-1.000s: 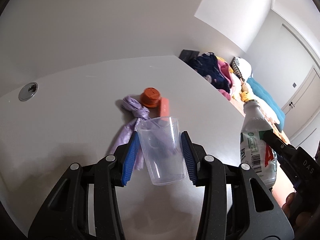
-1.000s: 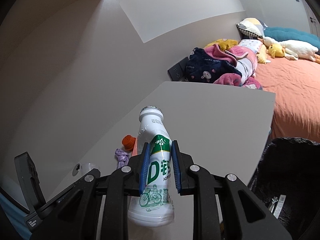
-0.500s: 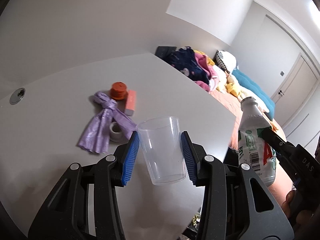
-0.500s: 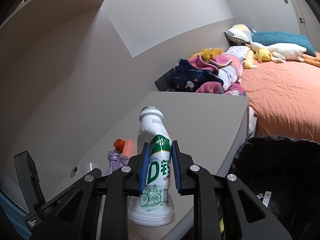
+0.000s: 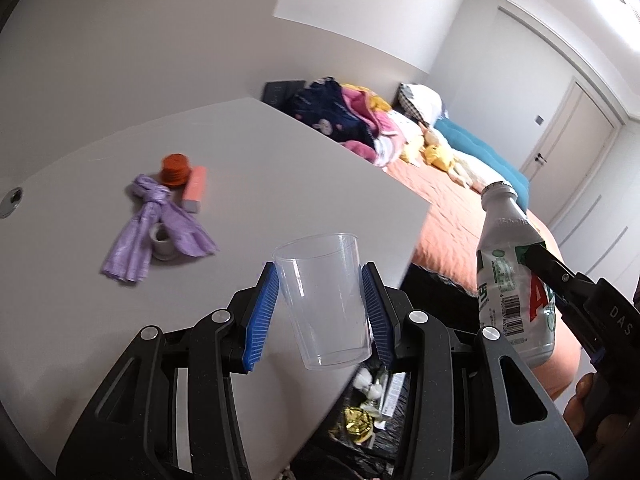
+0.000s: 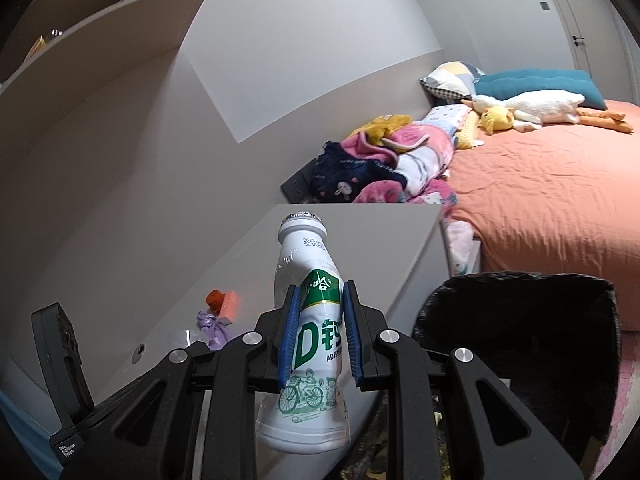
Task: Collect trash
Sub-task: 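Carry the clear cup and white bottle over the bin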
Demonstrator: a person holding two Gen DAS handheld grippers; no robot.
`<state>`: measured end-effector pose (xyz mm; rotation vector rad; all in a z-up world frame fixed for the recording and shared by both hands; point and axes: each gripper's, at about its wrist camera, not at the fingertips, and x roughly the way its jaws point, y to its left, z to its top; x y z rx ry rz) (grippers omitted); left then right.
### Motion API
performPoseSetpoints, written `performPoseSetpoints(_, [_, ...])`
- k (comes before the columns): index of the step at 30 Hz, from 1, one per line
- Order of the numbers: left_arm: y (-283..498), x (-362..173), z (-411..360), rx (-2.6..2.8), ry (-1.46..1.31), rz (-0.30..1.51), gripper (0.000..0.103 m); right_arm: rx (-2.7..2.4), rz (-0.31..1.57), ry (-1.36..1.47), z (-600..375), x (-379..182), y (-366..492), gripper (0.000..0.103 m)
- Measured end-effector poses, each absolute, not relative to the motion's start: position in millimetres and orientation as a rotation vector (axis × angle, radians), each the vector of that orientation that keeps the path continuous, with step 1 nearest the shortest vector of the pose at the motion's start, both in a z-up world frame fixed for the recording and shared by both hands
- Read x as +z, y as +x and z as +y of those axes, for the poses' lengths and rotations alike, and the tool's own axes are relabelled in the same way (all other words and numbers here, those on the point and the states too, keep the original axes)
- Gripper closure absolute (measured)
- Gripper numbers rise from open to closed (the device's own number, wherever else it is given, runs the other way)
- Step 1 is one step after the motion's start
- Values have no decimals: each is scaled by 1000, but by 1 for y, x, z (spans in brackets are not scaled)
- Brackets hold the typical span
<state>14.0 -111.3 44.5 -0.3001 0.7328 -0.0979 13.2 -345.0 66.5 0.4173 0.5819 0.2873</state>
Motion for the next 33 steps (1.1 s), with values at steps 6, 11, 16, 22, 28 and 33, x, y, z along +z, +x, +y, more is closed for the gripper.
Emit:
performPoseSetpoints(6, [14,39,-141,-148,-279,748,60,233,566,427,-374,65,1,79])
performPoseSetpoints(11, [15,35,-166,-188,-252,761,60,196,558,439,-397,63,-5,79])
performPoseSetpoints(16, [15,31,-191,-232,-223,780,60,156,551,456,-419,59,-10,79])
performPoseSetpoints(22, [15,27,-220,-293,-181,799,60,100,536,466,-444,57,-19,79])
performPoseSetpoints(28, [15,22,-248,-358,-149,820,60,44,535,467,-464,54,-30,79])
performPoseSetpoints(33, [15,16,-266,-401,-117,840,60,0,538,461,-478,51,-38,79])
